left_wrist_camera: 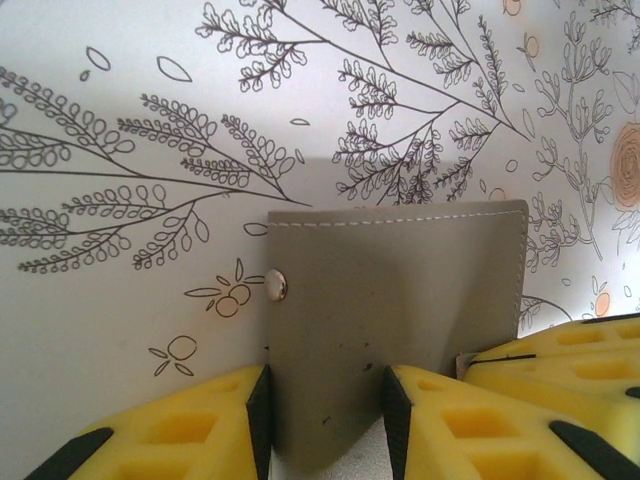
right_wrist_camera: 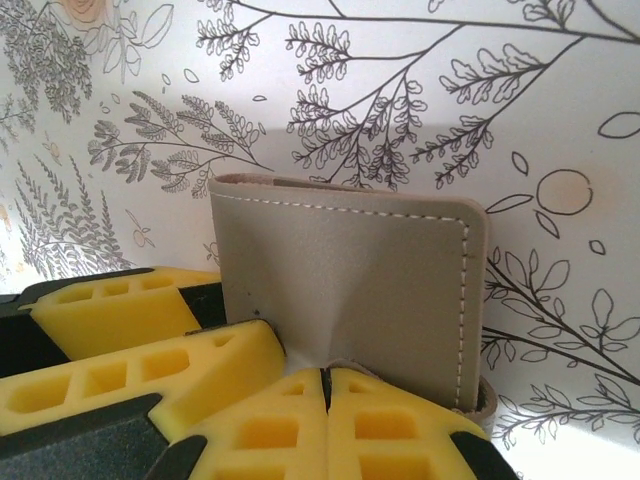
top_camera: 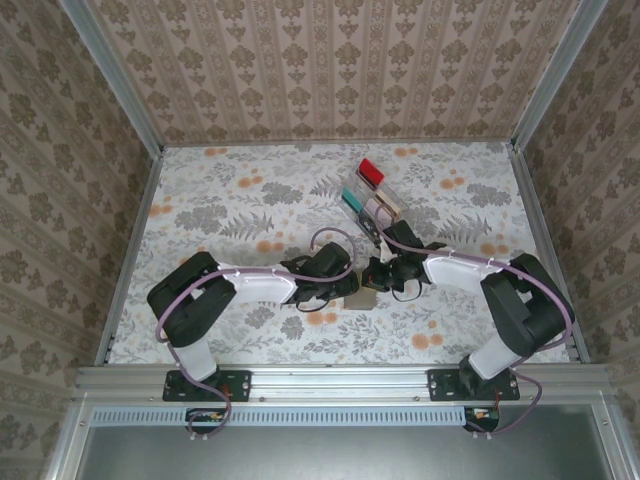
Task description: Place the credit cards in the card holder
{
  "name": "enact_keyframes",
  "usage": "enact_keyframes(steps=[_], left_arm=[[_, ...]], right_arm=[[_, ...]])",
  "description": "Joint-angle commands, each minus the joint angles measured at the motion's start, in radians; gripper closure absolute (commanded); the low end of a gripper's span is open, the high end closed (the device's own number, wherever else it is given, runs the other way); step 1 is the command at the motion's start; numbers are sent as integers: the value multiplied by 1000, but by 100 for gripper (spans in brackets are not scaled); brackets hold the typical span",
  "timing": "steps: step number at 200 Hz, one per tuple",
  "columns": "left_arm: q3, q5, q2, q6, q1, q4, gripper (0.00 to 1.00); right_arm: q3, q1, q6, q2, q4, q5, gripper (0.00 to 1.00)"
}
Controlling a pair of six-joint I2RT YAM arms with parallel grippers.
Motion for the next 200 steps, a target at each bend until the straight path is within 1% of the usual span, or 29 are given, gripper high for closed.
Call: enact_keyframes(steps=[1,6,23,30,41,55,75,93,97,100,104,113,122,137,154,166,178,183,189,200], left_arm=[[-29,-4,-64,48,-12,21,61],[-35,-8,-76,55,-14,23,60],[-52,-36,-129,87,-13,3,59],[-53,-48,-151,104,-14,-16,58],[-54,-70,-183,133,-12,-44,56],[-60,-105,-224,156,-11,-76,53],[-77,-156,-277,180,2,-103,49],[-87,-212,-322,210,20,-133,47],[-88,-222,-332,218,25,-139,47],[-88,-229,-338,224,31,-145,47],[-89,-239,-348,233,39,-154,46],[-89,-259,-372,249,58,-176,45],[-92,-277,-399,269,80,-188,43],[-100,-316,-447,297,119,-221,38],[-122,-367,-508,339,168,-243,30],[-137,-389,-542,379,219,-260,24],[-145,-408,-572,440,277,-279,17],[-145,-420,-582,475,301,-281,7],[-141,-443,-593,507,328,-291,1],[-139,-477,-602,578,386,-279,0]], right_arm=[[-76,43,15,0,-86,45,86],[-75,43,14,-25,-84,47,82],[-60,43,3,-131,-97,81,73],[-53,43,-5,-171,-113,106,68],[-56,43,-10,-281,-135,165,59],[-68,42,-14,-394,-180,277,47],[-64,28,-55,-556,-275,498,37],[-59,4,-115,-660,-317,678,26],[-60,0,-129,-677,-319,714,23],[-59,-6,-140,-688,-319,740,18],[-60,-11,-152,-698,-316,774,15],[-54,-26,-182,-707,-310,850,13],[-43,-43,-198,-702,-307,921,8],[-32,-77,-250,-666,-285,1016,7],[-70,-113,-375,-604,-160,1104,7],[-92,-159,-459,-543,-60,1098,6],[-107,-214,-496,-471,34,1100,6],[-122,-236,-516,-438,93,1092,6],[-138,-259,-552,-404,174,1069,5],[-161,-288,-597,-354,308,1029,4]])
